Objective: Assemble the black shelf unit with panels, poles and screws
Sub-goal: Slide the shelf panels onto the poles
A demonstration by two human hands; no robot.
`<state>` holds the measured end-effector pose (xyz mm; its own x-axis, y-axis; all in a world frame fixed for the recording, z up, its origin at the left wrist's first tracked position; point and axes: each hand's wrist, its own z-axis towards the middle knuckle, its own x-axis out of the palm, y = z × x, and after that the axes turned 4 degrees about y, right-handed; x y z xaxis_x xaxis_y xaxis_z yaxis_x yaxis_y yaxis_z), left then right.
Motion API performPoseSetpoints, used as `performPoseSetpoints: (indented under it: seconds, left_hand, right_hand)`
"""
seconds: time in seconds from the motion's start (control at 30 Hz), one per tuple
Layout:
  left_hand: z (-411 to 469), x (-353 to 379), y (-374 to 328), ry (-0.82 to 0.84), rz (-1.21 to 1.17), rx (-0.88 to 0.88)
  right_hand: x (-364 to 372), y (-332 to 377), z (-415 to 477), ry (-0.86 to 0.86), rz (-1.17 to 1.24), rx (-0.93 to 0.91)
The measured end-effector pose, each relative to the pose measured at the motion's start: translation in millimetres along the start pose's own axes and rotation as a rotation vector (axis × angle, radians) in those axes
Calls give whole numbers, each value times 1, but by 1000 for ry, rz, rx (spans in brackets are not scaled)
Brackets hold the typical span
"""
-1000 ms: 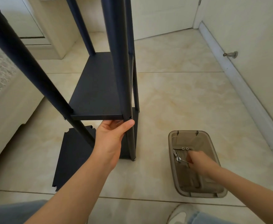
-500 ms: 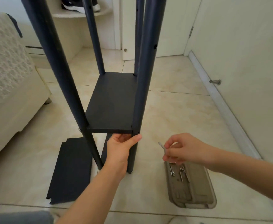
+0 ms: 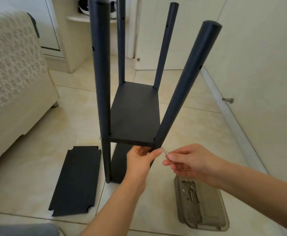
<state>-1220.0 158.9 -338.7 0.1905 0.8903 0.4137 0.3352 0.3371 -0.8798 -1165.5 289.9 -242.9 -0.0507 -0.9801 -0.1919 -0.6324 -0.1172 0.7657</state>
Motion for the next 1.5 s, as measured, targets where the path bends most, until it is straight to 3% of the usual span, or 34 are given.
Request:
performPoseSetpoints:
  seconds: [0.63, 0.93, 1.5]
  left_hand:
    - [-1, -8, -1, 59, 12, -46]
    - [-1, -11, -3, 63, -76, -109]
    - [-7, -10, -12, 46, -168, -138]
  right_hand:
    - [-2, -4, 12, 23, -3, -99]
    - [2, -5, 19, 82, 108, -173]
    - [6, -2, 25, -85, -313, -385]
